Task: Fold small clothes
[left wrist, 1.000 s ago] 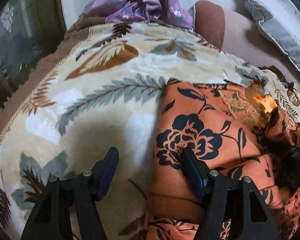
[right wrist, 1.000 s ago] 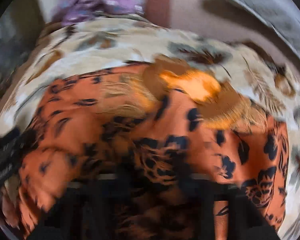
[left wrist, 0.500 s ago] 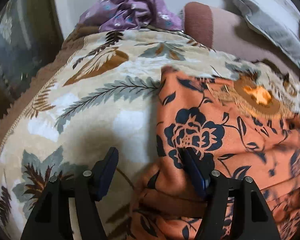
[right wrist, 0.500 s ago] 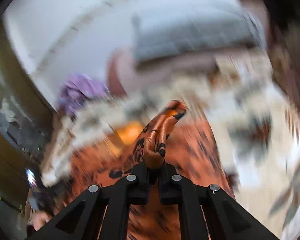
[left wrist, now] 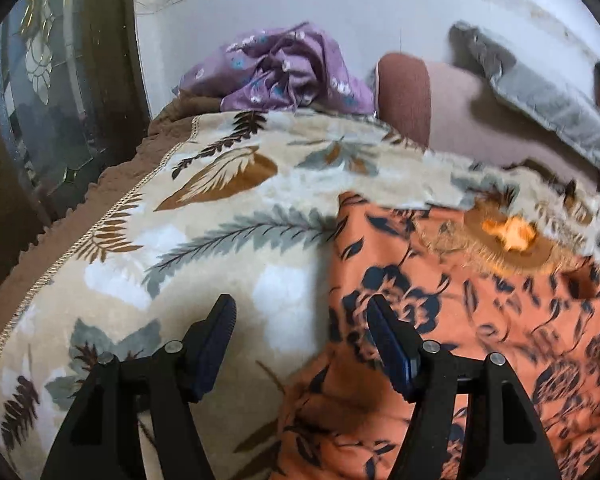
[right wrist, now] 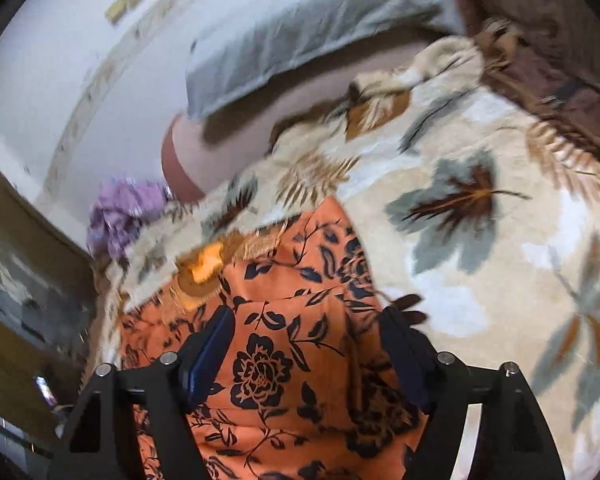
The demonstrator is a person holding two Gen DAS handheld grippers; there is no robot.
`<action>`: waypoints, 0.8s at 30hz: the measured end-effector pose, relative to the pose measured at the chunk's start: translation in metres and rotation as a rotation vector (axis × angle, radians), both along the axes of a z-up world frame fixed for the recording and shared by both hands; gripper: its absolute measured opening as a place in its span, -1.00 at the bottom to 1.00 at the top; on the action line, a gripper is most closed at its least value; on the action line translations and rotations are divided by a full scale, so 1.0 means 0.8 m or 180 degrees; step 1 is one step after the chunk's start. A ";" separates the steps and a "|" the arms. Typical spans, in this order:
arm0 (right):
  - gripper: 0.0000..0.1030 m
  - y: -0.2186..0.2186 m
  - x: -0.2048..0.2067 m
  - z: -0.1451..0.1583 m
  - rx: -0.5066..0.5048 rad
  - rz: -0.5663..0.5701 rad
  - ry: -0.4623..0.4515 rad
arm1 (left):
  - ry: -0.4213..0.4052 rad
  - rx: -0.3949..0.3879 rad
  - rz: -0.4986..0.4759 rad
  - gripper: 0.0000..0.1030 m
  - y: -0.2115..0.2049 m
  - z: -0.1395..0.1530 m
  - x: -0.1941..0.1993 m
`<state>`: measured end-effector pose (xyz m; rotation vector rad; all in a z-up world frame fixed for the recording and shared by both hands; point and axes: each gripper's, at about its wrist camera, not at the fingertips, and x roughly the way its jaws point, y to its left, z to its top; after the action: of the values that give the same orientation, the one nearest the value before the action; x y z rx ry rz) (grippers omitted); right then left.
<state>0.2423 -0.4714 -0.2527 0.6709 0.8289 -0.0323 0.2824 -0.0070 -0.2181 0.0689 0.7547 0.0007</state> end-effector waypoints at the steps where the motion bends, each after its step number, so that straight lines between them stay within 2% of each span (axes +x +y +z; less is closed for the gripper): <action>1: 0.37 0.005 0.013 -0.011 -0.0033 0.0046 0.0077 | 0.0012 -0.0006 -0.0024 0.35 -0.002 -0.001 0.002; 3: 0.00 0.020 0.045 -0.043 -0.0125 0.0162 0.0413 | 0.0088 0.0088 -0.0028 0.35 -0.007 -0.010 0.008; 4: -0.35 0.023 0.051 -0.054 -0.0133 0.0213 0.0512 | 0.0127 0.0113 -0.0023 0.35 -0.008 -0.014 0.011; 5: -0.51 0.032 0.059 -0.059 -0.0235 0.0239 0.0548 | 0.0151 0.0117 -0.0018 0.35 -0.009 -0.018 0.012; 7: -0.75 0.042 0.060 -0.045 -0.0470 0.0237 0.0442 | 0.0177 0.0124 0.0017 0.35 -0.009 -0.022 0.015; 11: -0.81 0.044 0.052 0.019 -0.0654 0.0089 -0.0160 | 0.0109 0.0159 0.0048 0.35 -0.012 -0.019 0.015; 13: -0.81 0.036 0.054 0.035 -0.0712 -0.0057 -0.0335 | 0.0133 0.0216 0.0055 0.35 -0.015 -0.022 0.016; 15: -0.81 0.024 0.061 0.024 -0.0793 -0.0202 -0.0309 | 0.0172 0.0255 0.0089 0.35 -0.016 -0.027 0.018; 18: -0.81 0.000 0.079 -0.034 -0.0750 -0.0274 0.0294 | 0.0245 0.0287 0.0142 0.35 -0.015 -0.034 0.021; 19: -0.81 -0.005 0.074 -0.040 -0.0716 -0.0323 0.0313 | 0.0238 0.0289 0.0143 0.35 -0.016 -0.033 0.020; 21: -0.81 -0.005 0.048 -0.024 -0.0597 -0.0375 -0.0044 | 0.0167 0.0253 0.0124 0.35 -0.016 -0.027 0.016; 24: -0.80 0.015 0.031 0.010 -0.0482 -0.0126 -0.0310 | 0.0071 0.0119 -0.0004 0.35 -0.023 -0.016 0.008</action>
<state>0.2675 -0.4590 -0.2449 0.5419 0.7119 -0.0964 0.2891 -0.0254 -0.2310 0.1051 0.7771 0.0127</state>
